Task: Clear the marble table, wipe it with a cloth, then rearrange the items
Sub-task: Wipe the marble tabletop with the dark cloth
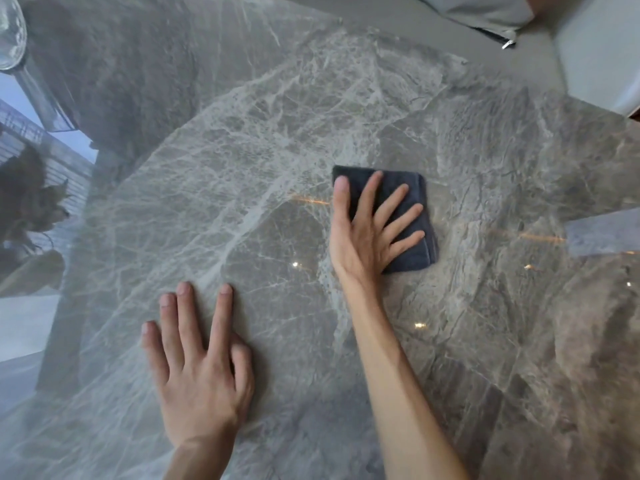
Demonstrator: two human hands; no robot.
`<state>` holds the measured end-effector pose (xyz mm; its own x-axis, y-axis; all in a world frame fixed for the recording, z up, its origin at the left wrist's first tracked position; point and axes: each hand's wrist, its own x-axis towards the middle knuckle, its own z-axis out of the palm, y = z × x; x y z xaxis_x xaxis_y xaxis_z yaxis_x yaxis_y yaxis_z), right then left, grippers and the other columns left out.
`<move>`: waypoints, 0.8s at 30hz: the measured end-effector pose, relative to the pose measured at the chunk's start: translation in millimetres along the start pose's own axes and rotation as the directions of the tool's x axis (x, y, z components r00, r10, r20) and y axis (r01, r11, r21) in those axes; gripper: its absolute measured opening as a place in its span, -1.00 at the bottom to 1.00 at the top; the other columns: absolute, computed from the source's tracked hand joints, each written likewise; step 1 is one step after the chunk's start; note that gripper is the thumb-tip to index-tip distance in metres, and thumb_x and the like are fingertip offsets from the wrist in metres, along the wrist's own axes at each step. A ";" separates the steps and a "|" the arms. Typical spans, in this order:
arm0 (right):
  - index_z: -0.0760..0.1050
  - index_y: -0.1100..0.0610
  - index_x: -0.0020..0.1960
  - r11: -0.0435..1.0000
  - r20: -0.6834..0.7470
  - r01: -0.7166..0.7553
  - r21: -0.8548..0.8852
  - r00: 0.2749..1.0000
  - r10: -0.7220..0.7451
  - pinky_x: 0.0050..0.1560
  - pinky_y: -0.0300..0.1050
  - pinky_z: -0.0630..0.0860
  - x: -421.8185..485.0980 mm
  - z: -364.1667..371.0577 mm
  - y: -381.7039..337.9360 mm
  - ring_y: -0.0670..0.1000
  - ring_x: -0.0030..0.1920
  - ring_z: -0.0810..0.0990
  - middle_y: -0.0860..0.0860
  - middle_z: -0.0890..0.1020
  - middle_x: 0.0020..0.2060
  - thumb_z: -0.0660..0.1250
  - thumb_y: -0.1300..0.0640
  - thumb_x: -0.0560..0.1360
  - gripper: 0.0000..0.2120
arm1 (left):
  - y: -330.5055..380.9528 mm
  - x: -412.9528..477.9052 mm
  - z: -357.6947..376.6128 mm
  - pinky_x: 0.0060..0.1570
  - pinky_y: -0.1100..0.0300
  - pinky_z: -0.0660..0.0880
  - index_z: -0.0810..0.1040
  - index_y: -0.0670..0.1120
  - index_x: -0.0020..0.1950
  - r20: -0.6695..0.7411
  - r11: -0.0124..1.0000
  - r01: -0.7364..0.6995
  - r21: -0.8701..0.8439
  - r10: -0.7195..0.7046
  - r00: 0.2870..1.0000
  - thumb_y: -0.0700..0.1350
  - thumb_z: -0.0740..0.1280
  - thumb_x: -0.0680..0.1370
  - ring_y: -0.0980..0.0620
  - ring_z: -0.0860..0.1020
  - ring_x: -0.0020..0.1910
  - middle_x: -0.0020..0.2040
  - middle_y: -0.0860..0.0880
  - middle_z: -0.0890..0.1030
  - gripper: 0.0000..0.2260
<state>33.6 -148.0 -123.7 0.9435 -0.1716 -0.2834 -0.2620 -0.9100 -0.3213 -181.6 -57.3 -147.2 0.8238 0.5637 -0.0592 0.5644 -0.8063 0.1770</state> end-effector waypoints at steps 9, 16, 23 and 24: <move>-0.01 -0.29 0.56 0.649 0.251 0.671 -0.358 0.739 -0.626 0.50 0.44 -0.08 -38.0 -26.0 128.7 0.21 0.61 -0.14 0.01 -0.06 0.62 -0.15 -0.26 0.64 -0.51 | 0.7 0.6 -3.6 0.55 -0.17 -0.04 0.17 0.09 0.56 0.032 1.000 0.001 -0.028 0.000 0.999 -0.02 0.07 0.48 -0.16 0.03 0.60 0.60 -0.16 0.07 -0.39; -0.03 -0.39 0.52 0.908 0.022 0.264 -0.324 0.962 -0.272 0.45 0.50 -0.18 36.1 -49.3 121.6 0.24 0.60 -0.20 0.00 -0.06 0.62 -0.16 -0.30 0.57 -0.49 | 0.6 0.7 -1.9 0.56 -0.16 -0.07 0.16 0.10 0.56 0.037 0.999 0.006 -0.032 -0.005 0.999 -0.02 0.06 0.48 -0.16 0.03 0.60 0.61 -0.15 0.05 -0.39; -0.03 -0.34 0.54 0.719 0.091 0.588 -0.372 0.793 -0.602 0.46 0.49 -0.10 -14.2 -9.2 80.1 0.28 0.60 -0.11 0.03 0.01 0.62 -0.10 -0.29 0.62 -0.51 | 0.5 -0.2 -2.7 0.55 -0.17 -0.07 0.11 0.13 0.57 0.068 1.000 0.003 -0.022 -0.002 0.998 0.00 0.05 0.49 -0.15 -0.01 0.60 0.61 -0.13 0.03 -0.39; 0.01 -0.34 0.54 0.659 0.130 0.660 -0.361 0.735 -0.665 0.45 0.50 -0.07 -42.3 -5.3 95.0 0.29 0.60 -0.09 0.03 0.02 0.62 -0.05 -0.28 0.62 -0.50 | 1.0 -0.1 -3.3 0.56 -0.17 -0.08 0.12 0.12 0.57 0.076 1.000 0.005 -0.024 -0.003 0.997 0.00 0.05 0.49 -0.15 -0.03 0.60 0.61 -0.13 0.02 -0.39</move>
<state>-30.1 -229.2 -137.5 0.8416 0.5283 -0.1122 0.5234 -0.8491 -0.0720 -181.2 -57.6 -143.8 0.8235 0.5513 -0.1341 0.5674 -0.7988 0.2000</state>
